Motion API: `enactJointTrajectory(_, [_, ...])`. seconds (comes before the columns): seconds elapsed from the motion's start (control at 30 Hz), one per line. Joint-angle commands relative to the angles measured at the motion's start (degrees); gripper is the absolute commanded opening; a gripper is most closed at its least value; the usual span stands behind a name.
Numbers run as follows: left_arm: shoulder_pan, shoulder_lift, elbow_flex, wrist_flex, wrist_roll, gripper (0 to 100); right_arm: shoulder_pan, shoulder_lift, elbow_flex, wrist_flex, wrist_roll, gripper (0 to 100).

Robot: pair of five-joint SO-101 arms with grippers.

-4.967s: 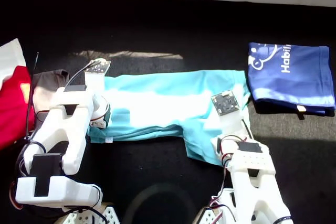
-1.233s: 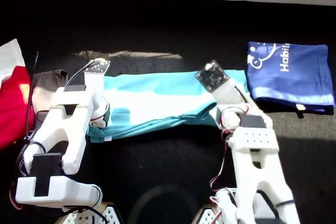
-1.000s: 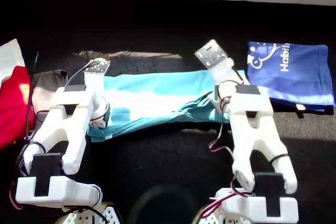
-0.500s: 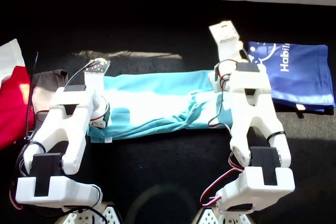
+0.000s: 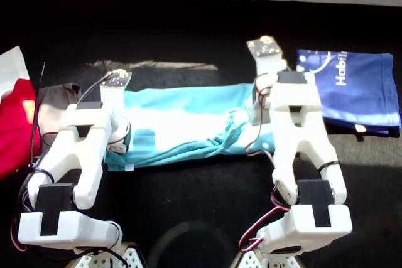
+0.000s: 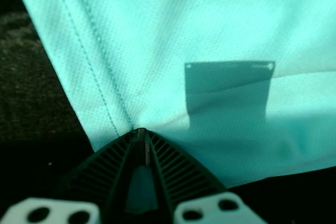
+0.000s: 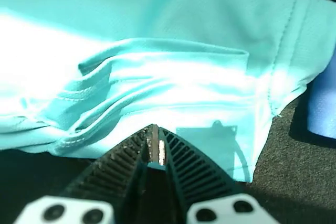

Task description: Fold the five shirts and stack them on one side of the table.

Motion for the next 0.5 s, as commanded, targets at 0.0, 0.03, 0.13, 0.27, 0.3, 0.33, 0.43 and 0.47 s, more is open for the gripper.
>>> enactJointTrajectory(0.0, [-1.4,0.2,0.0,-1.8,-0.4,1,-4.7,-3.3,-2.1,5.1,-0.5,0.6])
enactJointTrajectory(0.03, [-1.4,0.2,0.0,-1.8,-0.4,1,-6.5,-3.2,-2.1,5.5,-0.5,0.6])
enactJointTrajectory(0.13, [-1.4,0.2,0.0,-1.8,-0.4,1,-10.7,-3.0,-2.0,4.5,-0.7,0.6])
enactJointTrajectory(0.27, [-1.4,0.2,0.0,-1.8,-0.4,1,-13.1,-1.1,-2.1,-1.1,-0.9,0.6])
enactJointTrajectory(0.3, [-1.4,0.2,0.0,-1.8,-0.4,1,-13.1,0.7,-2.3,-2.5,-0.9,0.6])
enactJointTrajectory(0.33, [-1.4,0.2,0.0,-1.8,-0.4,1,-13.1,2.8,-2.6,-3.6,-0.9,0.6])
enactJointTrajectory(0.43, [-1.4,0.2,0.0,-1.8,-0.4,1,-13.1,8.4,-2.9,-5.8,-0.9,0.6])
enactJointTrajectory(0.47, [-1.4,0.2,0.0,-1.8,-0.4,1,-13.1,9.4,-3.1,-6.5,-0.9,0.6])
